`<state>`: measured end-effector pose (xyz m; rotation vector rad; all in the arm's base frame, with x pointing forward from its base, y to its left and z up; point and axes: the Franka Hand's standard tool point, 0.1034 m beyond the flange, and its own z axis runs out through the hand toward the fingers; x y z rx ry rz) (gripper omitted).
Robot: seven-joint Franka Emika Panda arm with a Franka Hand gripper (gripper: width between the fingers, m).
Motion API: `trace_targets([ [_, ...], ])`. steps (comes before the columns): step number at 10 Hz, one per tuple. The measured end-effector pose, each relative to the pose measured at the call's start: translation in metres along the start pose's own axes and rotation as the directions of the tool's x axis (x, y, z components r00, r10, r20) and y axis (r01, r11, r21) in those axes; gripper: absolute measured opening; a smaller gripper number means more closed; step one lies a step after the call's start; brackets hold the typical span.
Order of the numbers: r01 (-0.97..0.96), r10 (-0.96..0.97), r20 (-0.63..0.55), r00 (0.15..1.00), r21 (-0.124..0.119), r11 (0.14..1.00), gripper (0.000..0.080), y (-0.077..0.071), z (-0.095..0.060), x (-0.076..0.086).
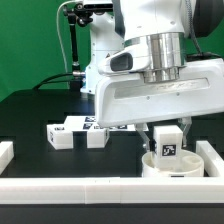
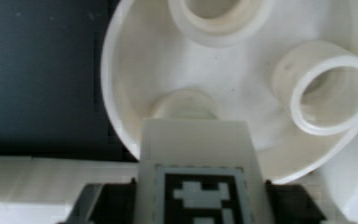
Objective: Assemble stool
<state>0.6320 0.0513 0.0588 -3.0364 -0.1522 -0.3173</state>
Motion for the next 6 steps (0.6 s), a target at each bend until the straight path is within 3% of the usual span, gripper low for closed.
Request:
trace_targets([
  [6, -0.337, 0.338, -0.020, 0.941, 0.015, 0.941, 0.0340, -0.0046, 0.0006, 0.0005],
])
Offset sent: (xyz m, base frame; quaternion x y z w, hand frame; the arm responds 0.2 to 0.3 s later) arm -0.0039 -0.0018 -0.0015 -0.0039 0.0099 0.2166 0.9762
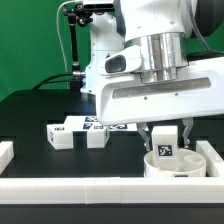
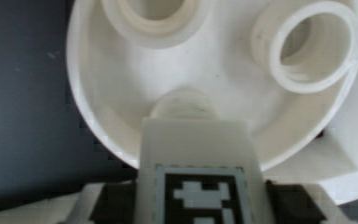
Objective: Assemble stool
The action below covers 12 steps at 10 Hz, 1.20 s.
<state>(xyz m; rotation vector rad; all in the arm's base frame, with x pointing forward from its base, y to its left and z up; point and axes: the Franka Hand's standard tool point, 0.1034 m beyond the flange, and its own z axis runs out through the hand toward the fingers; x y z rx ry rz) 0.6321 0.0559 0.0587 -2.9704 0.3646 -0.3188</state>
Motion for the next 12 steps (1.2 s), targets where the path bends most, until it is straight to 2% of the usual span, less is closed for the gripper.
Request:
trace_targets([
  [2, -0.138, 0.138, -0.007, 0.990, 0.008, 0.990, 0.0340, -0.008, 0.000, -0.002],
  [5, -0.386, 0.386, 0.002, 0.923, 0.021, 0.922, 0.0340, -0.018, 0.001, -0.005],
  [9, -0.645, 0.645, 0.019, 0.764, 0.033, 0.764, 0.0340, -0.025, 0.001, -0.007],
  [12, -0.822, 0.821, 0.047, 0.569, 0.040, 0.568, 0.0340, -0.027, 0.001, -0.008],
])
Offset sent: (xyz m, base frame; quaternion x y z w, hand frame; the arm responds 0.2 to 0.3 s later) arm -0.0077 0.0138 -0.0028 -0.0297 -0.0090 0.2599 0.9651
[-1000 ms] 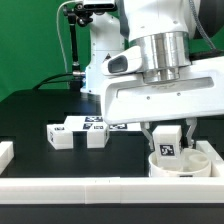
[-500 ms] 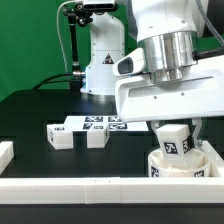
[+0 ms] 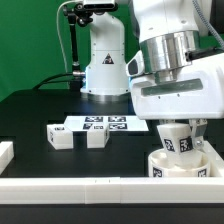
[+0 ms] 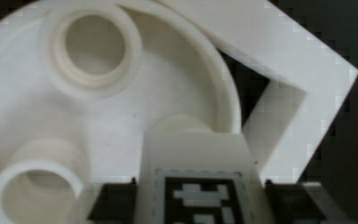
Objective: Assemble stool
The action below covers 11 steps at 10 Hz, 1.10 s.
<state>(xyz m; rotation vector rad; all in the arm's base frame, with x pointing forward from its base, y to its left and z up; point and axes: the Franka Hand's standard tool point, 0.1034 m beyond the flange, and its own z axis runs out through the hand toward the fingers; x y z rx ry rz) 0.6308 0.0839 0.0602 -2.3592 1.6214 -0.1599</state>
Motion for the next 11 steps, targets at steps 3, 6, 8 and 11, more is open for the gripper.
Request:
trace_targets([
  [3, -0.214, 0.214, 0.018, 0.977, 0.009, 0.977, 0.0340, 0.000, 0.001, -0.004],
  [6, -0.302, 0.301, 0.028, 0.953, 0.009, 0.953, 0.0549, 0.000, 0.001, -0.006],
  [8, -0.271, 0.271, 0.037, 0.962, 0.000, 0.962, 0.0630, -0.001, -0.004, -0.006],
  [11, -0.224, 0.224, 0.036, 0.974, 0.021, 0.974, 0.0645, -0.006, -0.022, -0.004],
])
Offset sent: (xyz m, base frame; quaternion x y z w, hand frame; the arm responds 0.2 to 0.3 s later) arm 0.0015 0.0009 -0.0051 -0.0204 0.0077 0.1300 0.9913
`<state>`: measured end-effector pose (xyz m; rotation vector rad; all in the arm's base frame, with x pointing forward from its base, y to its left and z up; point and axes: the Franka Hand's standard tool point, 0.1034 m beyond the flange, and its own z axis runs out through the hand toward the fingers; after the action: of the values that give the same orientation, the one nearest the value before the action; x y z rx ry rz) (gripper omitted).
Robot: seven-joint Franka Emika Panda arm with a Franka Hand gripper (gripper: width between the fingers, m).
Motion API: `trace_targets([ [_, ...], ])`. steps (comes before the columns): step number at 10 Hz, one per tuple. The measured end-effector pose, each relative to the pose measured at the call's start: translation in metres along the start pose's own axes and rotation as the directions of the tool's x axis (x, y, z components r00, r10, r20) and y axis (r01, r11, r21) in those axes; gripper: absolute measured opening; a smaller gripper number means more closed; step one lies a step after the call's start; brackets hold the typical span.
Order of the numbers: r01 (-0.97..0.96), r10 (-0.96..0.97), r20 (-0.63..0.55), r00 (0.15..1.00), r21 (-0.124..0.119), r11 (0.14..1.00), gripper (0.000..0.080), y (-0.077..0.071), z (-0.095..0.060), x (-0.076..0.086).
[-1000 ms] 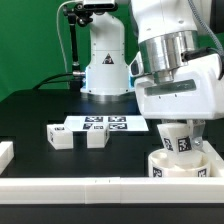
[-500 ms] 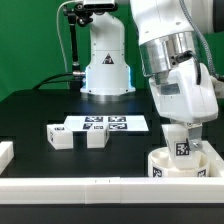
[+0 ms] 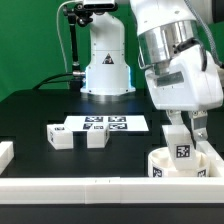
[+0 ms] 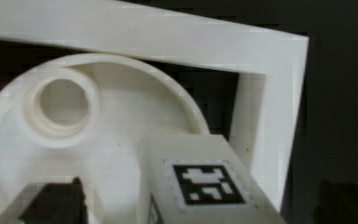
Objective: Assemble stool
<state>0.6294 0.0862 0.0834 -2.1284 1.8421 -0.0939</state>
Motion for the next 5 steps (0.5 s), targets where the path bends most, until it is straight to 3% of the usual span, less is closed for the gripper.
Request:
trace_targets([
  [2, 0.043, -0.043, -0.002, 0.999, 0.021, 0.999, 0.0649, -0.006, -0.018, 0.007],
  [5, 0.094, -0.094, -0.003, 0.996, 0.026, 0.995, 0.0649, -0.007, -0.021, 0.005],
])
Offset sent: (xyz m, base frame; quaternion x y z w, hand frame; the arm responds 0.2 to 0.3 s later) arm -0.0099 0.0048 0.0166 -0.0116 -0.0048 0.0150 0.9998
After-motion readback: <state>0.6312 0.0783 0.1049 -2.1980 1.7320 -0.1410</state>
